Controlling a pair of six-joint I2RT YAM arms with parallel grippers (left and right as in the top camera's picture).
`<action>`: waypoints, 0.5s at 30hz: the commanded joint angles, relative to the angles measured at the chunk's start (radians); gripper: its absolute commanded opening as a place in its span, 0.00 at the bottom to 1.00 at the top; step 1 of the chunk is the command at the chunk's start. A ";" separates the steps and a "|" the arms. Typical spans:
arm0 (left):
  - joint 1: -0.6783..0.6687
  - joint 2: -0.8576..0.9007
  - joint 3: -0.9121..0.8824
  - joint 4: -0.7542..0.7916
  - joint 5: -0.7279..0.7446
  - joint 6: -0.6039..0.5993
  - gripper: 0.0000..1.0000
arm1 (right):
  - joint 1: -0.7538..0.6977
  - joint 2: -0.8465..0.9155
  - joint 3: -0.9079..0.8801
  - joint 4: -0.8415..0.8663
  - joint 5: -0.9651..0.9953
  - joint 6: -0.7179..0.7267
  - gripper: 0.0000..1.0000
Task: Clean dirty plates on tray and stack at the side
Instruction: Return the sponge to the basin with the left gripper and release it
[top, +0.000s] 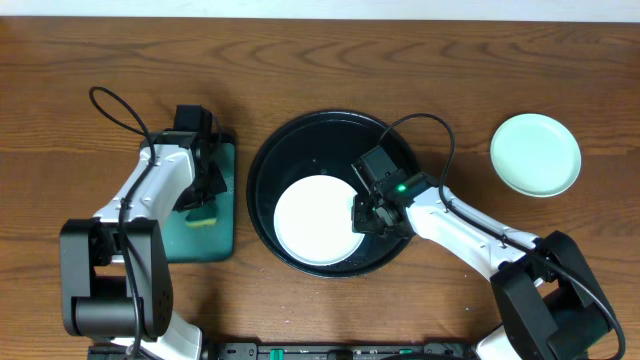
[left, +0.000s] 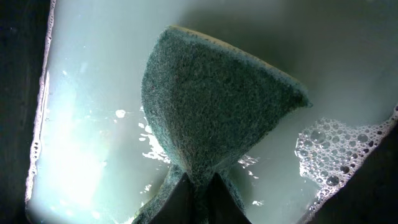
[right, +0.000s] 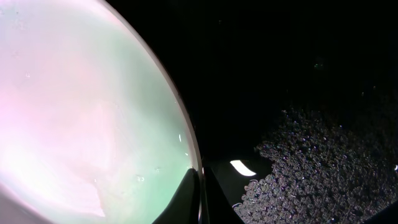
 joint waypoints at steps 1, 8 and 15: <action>0.003 -0.015 -0.002 0.003 -0.014 0.009 0.35 | 0.010 0.001 -0.003 -0.007 0.006 0.013 0.02; 0.003 -0.096 0.003 -0.021 0.003 0.008 0.68 | 0.010 0.001 -0.003 -0.004 0.006 0.013 0.02; -0.029 -0.399 0.004 -0.050 0.052 0.008 0.69 | 0.009 0.001 -0.002 0.010 -0.010 0.013 0.02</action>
